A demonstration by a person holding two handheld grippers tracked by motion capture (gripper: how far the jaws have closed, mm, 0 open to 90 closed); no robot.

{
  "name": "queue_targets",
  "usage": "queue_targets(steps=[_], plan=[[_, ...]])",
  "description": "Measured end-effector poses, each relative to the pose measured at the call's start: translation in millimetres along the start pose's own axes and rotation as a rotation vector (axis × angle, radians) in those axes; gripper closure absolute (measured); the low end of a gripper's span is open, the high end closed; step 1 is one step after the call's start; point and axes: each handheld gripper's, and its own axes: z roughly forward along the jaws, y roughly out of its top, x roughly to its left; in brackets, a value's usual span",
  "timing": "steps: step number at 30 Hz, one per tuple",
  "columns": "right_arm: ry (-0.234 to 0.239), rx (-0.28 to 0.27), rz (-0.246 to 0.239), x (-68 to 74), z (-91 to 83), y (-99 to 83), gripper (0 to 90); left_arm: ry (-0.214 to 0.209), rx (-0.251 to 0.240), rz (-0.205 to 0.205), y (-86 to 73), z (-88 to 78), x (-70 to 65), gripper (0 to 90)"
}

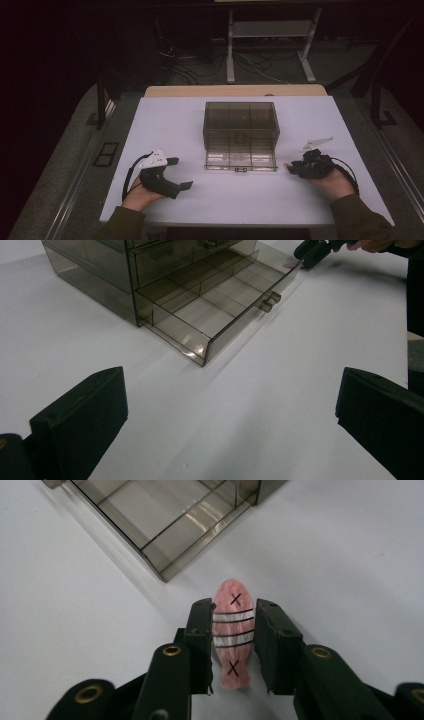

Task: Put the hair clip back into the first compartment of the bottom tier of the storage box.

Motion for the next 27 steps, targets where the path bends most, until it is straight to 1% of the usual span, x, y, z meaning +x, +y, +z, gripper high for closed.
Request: queue_targets(steps=[1, 3, 6, 9, 14, 19, 27], plan=[[-0.001, -0.01, 0.001, 0.1, -1.6, 0.1, 77.8, 0.001, 0.0, 0.0, 0.0, 0.0, 0.1, 0.0], [0.002, -0.016, 0.005, -1.4, -3.0, 0.1, 78.0, 0.0, 0.0, -0.001, -0.1, 0.2, 0.0, 0.0], [0.002, -0.007, 0.002, -1.9, -2.0, -0.7, 78.3, 0.001, 0.001, 0.002, 0.1, -0.1, -0.2, 0.0], [-0.001, -0.023, -0.002, -2.0, -4.5, -0.1, 83.9, 0.003, -0.001, -0.001, 0.1, -0.2, -0.1, 0.0], [0.001, -0.027, 0.006, -2.6, -5.8, -0.3, 84.8, 0.002, -0.001, 0.0, 0.1, -0.1, 0.0, 0.0], [0.002, -0.028, 0.0, -2.3, -7.8, 0.5, 85.3, 0.002, -0.001, -0.001, 0.1, -0.3, 0.0, 0.0], [0.005, -0.049, -0.003, -1.9, -13.9, 2.0, 85.4, 0.001, 0.001, 0.001, 0.0, -0.1, 0.0, 0.0]])
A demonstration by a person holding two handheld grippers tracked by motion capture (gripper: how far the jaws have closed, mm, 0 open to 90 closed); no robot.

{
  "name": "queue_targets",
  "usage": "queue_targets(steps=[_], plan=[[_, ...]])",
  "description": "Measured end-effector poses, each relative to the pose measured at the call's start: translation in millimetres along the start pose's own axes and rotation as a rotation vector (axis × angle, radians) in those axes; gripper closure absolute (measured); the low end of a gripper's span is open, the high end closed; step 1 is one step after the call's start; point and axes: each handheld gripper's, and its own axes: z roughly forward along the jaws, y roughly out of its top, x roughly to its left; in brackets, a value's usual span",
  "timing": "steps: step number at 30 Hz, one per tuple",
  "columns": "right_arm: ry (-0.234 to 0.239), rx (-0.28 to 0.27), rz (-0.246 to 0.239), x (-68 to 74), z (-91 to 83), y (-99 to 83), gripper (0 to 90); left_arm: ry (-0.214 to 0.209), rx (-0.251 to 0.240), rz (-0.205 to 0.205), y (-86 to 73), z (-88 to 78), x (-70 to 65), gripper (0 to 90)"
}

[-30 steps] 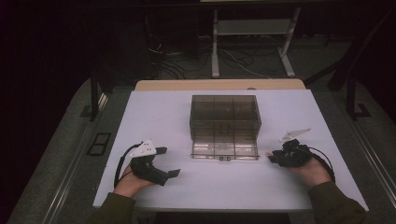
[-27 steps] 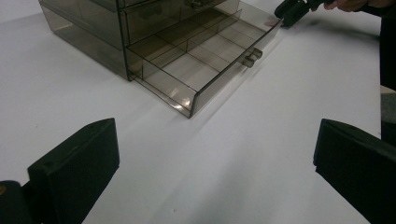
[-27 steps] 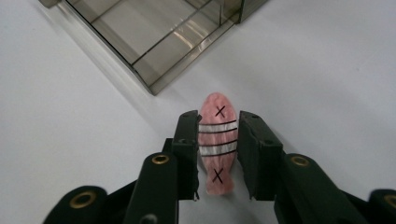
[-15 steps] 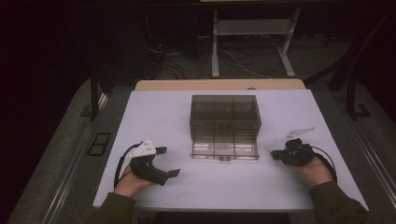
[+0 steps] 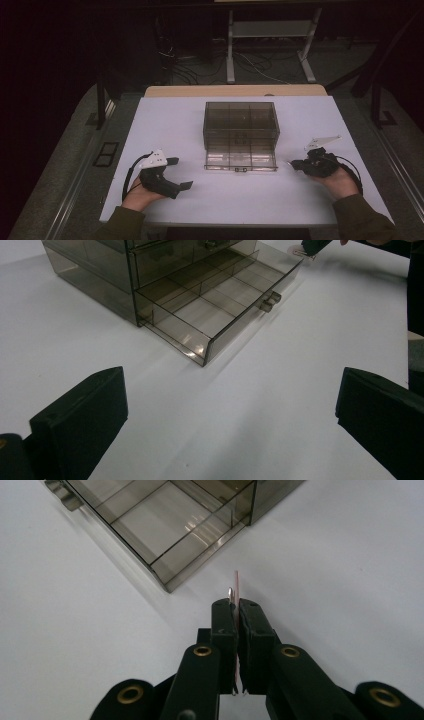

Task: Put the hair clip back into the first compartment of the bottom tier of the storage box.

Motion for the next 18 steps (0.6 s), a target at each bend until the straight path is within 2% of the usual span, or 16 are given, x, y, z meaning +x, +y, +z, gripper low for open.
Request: queue_targets(steps=[6, 18], plan=[[0.014, -0.027, -0.007, -0.4, -7.6, 2.8, 85.3, -0.001, 0.0, -0.001, -0.1, 0.3, 0.2, 0.0], [0.093, -0.073, -0.017, 3.9, -18.8, 11.5, 85.4, -0.002, 0.003, -0.002, -0.1, 1.1, 0.2, 0.0]])
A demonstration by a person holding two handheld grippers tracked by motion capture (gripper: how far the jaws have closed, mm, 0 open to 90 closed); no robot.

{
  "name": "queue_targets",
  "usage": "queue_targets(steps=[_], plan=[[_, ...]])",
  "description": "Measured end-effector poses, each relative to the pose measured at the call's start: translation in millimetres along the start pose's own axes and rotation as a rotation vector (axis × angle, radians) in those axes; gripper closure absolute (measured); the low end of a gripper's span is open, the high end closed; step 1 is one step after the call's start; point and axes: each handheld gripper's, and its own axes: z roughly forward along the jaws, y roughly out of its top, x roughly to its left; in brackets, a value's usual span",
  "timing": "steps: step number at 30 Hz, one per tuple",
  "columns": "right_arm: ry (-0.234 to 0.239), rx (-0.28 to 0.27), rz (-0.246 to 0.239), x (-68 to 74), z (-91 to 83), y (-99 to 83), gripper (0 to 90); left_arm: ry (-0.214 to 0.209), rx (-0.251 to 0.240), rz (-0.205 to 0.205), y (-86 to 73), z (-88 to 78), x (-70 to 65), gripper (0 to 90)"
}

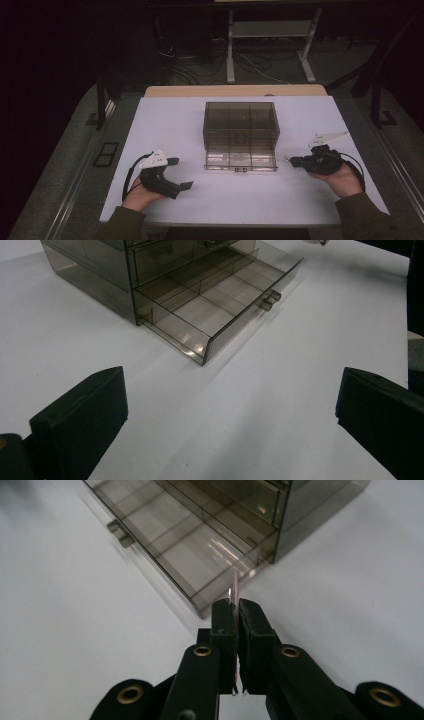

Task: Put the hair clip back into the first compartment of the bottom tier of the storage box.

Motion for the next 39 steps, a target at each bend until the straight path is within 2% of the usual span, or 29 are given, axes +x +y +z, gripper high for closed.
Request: queue_targets(steps=[15, 39], plan=[[0.075, -0.041, -0.054, 10.8, -3.1, 21.0, 85.3, -0.001, -0.003, 0.003, 0.3, 0.9, -0.8, 0.0], [0.134, -0.041, -0.127, 25.3, 28.5, 61.3, 85.3, -0.013, 0.0, 0.003, -0.2, 1.9, -0.3, 0.0]])
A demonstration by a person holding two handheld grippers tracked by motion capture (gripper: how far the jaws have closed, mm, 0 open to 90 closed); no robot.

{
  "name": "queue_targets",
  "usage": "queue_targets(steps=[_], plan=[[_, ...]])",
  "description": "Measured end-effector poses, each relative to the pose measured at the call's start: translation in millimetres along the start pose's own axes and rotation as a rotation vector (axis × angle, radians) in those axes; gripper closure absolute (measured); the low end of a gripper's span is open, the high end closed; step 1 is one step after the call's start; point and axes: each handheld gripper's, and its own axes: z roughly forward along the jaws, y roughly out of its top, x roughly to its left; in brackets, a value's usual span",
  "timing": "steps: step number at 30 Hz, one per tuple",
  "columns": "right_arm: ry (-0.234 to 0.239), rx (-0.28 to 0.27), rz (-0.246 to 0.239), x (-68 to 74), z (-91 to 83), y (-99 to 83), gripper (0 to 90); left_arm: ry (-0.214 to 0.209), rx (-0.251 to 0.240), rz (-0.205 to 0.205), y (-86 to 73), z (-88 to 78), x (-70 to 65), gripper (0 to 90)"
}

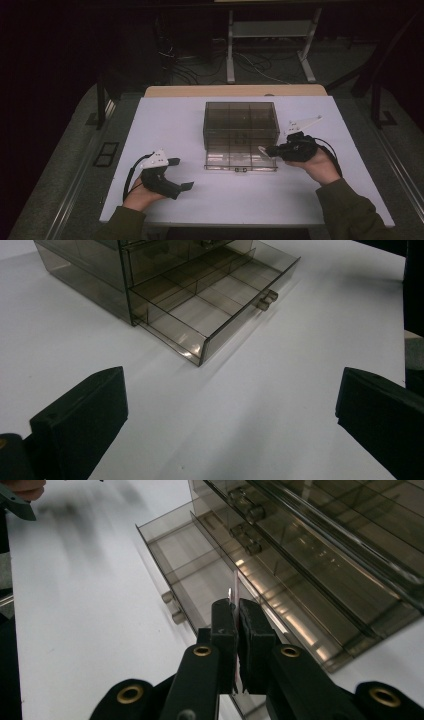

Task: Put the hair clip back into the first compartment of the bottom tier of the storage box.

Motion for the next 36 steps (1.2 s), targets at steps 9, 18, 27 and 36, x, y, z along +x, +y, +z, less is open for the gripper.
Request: queue_targets(steps=[9, 18, 27, 36], plan=[[0.026, 0.013, -0.029, 7.2, 17.0, 15.5, 85.3, -0.009, -0.003, -0.007, -0.5, 0.3, 0.5, 0.0], [0.048, 0.019, -0.059, 14.1, 31.8, 29.8, 85.3, -0.013, 0.0, -0.004, -0.2, 1.2, 0.0, 0.0], [0.064, 0.028, -0.079, 20.4, 46.0, 40.6, 85.3, -0.013, 0.001, -0.003, -0.2, 1.1, 0.2, 0.0], [0.077, 0.034, -0.096, 26.9, 57.4, 49.3, 85.3, -0.013, -0.003, -0.002, -0.3, 0.5, 0.1, 0.0]])
